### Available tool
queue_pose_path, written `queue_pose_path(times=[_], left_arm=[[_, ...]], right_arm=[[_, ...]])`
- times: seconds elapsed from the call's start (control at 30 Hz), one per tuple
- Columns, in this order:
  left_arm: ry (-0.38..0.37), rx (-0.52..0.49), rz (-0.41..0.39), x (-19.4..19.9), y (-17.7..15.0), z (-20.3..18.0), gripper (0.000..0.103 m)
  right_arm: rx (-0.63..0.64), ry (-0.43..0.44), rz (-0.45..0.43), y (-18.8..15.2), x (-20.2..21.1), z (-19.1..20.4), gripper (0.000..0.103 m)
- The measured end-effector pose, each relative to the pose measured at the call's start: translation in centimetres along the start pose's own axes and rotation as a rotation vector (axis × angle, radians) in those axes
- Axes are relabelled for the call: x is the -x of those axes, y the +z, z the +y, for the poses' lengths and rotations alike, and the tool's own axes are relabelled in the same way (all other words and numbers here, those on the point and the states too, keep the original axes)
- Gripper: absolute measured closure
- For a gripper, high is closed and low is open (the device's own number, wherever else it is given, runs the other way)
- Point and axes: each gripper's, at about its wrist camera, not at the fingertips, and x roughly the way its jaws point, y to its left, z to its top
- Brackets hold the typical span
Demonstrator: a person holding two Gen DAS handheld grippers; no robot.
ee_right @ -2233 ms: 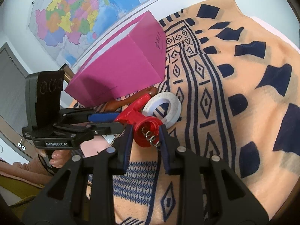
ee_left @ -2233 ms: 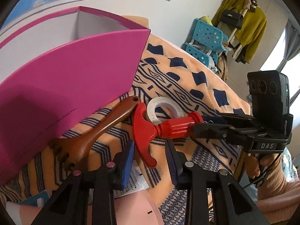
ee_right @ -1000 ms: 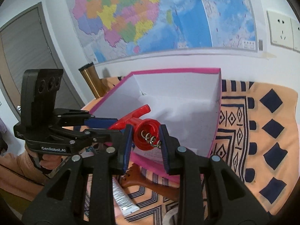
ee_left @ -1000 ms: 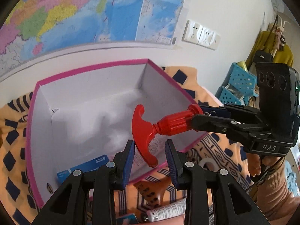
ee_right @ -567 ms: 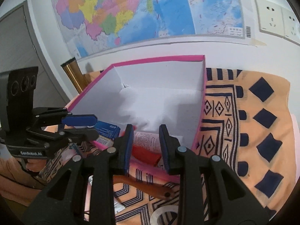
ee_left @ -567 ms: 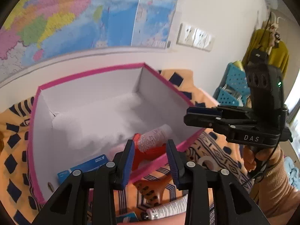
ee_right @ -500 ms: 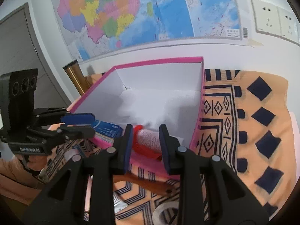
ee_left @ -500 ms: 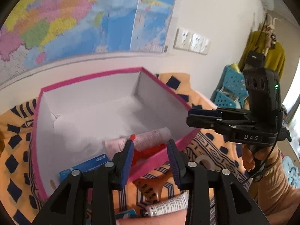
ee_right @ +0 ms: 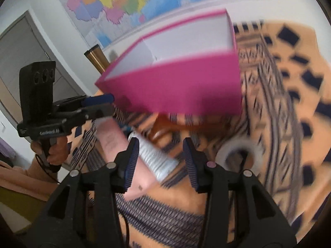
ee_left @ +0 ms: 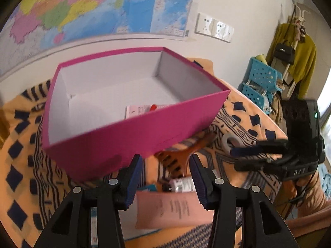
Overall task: Organize rigid objects
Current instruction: 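Grasp the large pink tube with white cap using the right gripper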
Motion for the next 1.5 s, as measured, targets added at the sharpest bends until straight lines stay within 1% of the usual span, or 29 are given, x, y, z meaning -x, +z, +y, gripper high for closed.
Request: queue_pose_path(times=[0.2, 0.27, 0.4, 0.5, 0.63, 0.77, 0.87, 0.97, 1.1, 1.13, 1.17, 1.2, 1.27, 1.33, 1.5], left_arm=[[0.067, 0.047, -0.028, 1.8, -1.5, 1.7, 0.055], [0.091, 0.056, -0.024, 2.0, -1.9, 2.2, 0.055], [0.109, 0.075, 0.000, 1.9, -2.7, 3.5, 0.055], [0.097, 0.087, 0.024, 1.4, -3.2, 4.0, 0.055], [0.068, 0.073, 0.031, 1.3, -3.6, 3.9, 0.055], [0.060, 0.049, 0.046, 1.2, -3.7, 3.5, 0.055], [0.061, 0.055, 0.060, 0.9, -4.1, 3.7, 0.055], [0.038, 0.078, 0.059, 1.1, -4.3, 4.2, 0.055], [0.011, 0.092, 0.062, 1.2, -4.6, 4.5, 0.055], [0.006, 0.095, 0.062, 1.2, -4.6, 4.5, 0.055], [-0.003, 0.096, 0.064, 1.2, -4.7, 4.5, 0.055], [-0.010, 0.099, 0.069, 1.1, -4.8, 4.5, 0.054], [0.002, 0.095, 0.067, 1.1, -4.9, 4.2, 0.053], [-0.007, 0.104, 0.068, 1.2, -5.0, 4.2, 0.053], [-0.011, 0.109, 0.064, 1.6, -5.0, 3.6, 0.054]], right_arm=[[-0.075, 0.052, 0.057, -3.1, -1.0, 0.4, 0.056], [-0.092, 0.066, 0.079, -3.9, -1.2, 0.8, 0.056], [-0.113, 0.083, 0.123, -4.9, -1.8, 1.5, 0.055], [-0.119, 0.063, 0.125, -5.0, -1.9, 2.0, 0.053], [-0.122, 0.039, 0.116, -5.1, -2.0, 2.5, 0.050], [-0.115, 0.012, 0.106, -5.2, -2.3, 2.8, 0.050], [-0.112, -0.004, 0.101, -5.1, -2.7, 3.2, 0.050], [-0.124, 0.001, 0.096, -5.1, -2.6, 3.0, 0.047], [-0.139, 0.007, 0.087, -5.1, -2.7, 3.0, 0.048], [-0.135, 0.013, 0.087, -5.1, -2.7, 3.1, 0.048], [-0.126, 0.016, 0.085, -5.0, -2.9, 3.3, 0.056], [-0.118, 0.018, 0.089, -5.0, -3.0, 3.5, 0.063], [-0.102, 0.003, 0.085, -4.9, -3.3, 3.8, 0.064], [-0.074, -0.008, 0.068, -4.7, -2.9, 4.0, 0.064], [-0.041, -0.058, 0.044, -3.8, -2.1, 3.9, 0.073]])
